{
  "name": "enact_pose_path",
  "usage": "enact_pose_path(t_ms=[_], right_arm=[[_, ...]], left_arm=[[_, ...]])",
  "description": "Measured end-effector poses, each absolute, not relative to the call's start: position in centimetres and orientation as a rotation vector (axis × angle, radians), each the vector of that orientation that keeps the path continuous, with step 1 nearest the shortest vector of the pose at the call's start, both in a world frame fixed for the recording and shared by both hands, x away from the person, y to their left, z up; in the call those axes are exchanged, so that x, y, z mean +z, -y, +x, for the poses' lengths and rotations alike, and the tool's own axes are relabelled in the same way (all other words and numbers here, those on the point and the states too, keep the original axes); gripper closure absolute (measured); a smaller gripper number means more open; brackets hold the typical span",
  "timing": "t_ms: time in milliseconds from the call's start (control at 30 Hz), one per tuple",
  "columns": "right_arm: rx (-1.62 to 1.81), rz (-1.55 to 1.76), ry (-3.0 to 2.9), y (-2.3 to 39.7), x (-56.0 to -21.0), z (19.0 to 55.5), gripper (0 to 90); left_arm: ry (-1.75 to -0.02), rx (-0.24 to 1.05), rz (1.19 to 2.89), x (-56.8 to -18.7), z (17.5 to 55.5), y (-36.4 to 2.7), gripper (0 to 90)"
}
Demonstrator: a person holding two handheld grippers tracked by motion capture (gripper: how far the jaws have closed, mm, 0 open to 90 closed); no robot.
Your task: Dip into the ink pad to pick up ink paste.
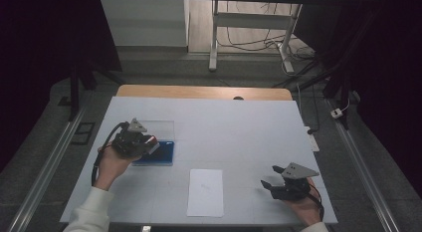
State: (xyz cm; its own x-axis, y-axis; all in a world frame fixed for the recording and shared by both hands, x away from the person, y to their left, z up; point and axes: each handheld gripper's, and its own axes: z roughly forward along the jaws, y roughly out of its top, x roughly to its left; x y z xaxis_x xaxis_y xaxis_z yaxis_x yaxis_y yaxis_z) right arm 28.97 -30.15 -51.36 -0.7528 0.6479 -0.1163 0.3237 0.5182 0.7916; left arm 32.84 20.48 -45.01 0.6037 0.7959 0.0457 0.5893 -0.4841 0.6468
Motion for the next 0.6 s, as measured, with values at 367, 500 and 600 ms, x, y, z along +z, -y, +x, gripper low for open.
enact_pose_path(t_ms=[367, 500, 600], right_arm=[[1.114, 0.800, -2.367, 30.1, -51.5, 29.0, 29.8], [1.105, 0.801, -2.368, 30.2, -51.4, 29.0, 29.8], [1.106, 0.801, -2.367, 30.2, -51.4, 29.0, 29.8]], left_arm=[[-1.193, 0.423, 2.292, -47.4, 34.1, -21.7, 70.6], [-1.203, 0.412, 2.299, -47.9, 34.3, -21.7, 70.6], [-1.204, 0.394, 2.302, -48.2, 34.4, -21.6, 70.6]])
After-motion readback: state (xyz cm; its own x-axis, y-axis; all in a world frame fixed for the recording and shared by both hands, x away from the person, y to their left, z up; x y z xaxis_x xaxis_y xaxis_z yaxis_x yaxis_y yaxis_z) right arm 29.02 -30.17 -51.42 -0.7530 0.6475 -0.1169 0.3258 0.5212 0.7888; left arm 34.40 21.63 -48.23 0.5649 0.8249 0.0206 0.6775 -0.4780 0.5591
